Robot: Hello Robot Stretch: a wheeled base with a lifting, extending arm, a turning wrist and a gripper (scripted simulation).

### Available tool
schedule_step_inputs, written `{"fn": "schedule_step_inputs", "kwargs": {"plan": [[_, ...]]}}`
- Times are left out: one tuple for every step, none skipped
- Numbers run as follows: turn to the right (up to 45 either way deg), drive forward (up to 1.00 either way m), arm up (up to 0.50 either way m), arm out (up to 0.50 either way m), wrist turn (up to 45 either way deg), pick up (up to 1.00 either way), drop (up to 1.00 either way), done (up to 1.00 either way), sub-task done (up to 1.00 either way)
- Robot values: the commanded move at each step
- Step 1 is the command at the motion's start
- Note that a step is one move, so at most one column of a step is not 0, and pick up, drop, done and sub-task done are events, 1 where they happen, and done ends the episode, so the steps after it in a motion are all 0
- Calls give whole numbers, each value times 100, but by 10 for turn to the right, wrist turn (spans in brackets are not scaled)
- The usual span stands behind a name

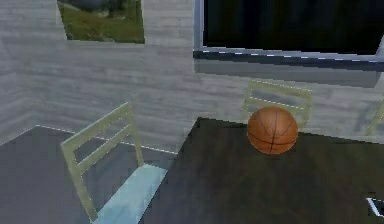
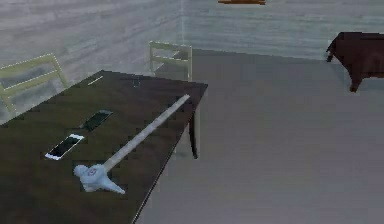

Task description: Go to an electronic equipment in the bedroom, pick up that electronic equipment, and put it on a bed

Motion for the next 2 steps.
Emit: {"fn": "schedule_step_inputs", "kwargs": {"plan": [[-330,0,0,0,0,0,0,0,0],[450,0,0,0,0,0,0,0,0]]}}
